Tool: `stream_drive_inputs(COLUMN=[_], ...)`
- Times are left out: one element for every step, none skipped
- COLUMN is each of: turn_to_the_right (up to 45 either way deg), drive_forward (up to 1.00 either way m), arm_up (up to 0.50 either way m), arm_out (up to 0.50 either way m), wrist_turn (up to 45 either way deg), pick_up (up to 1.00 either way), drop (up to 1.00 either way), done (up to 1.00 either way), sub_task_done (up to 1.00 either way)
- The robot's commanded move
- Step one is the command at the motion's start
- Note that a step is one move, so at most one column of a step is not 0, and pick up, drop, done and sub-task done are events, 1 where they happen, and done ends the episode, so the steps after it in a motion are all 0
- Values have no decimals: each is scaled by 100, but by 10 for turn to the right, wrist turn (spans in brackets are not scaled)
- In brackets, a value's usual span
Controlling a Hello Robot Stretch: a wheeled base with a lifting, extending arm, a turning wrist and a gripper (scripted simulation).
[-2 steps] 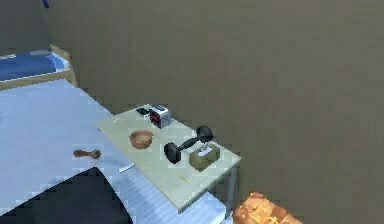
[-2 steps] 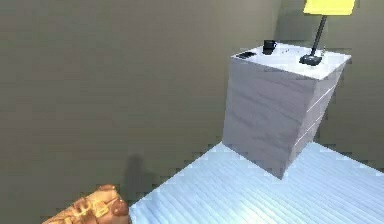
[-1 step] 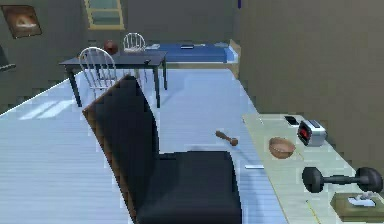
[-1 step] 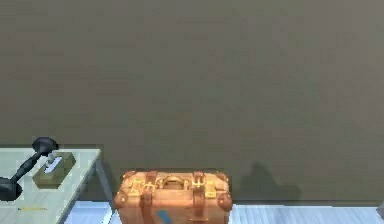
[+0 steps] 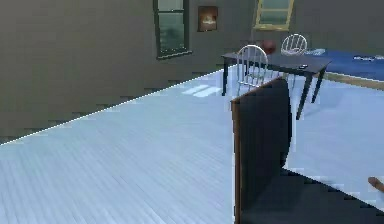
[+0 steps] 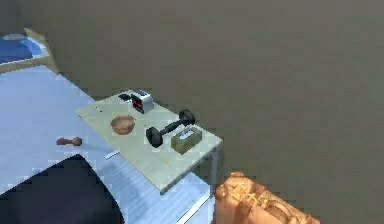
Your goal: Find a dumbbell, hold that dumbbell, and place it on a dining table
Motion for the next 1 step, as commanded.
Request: stream_drive_inputs(turn_to_the_right=[450], drive_forward=[0], arm_up=[0], arm_out=[0], wrist_turn=[0], pick_up=[0], drop=[0], done=[0], sub_task_done=[0])
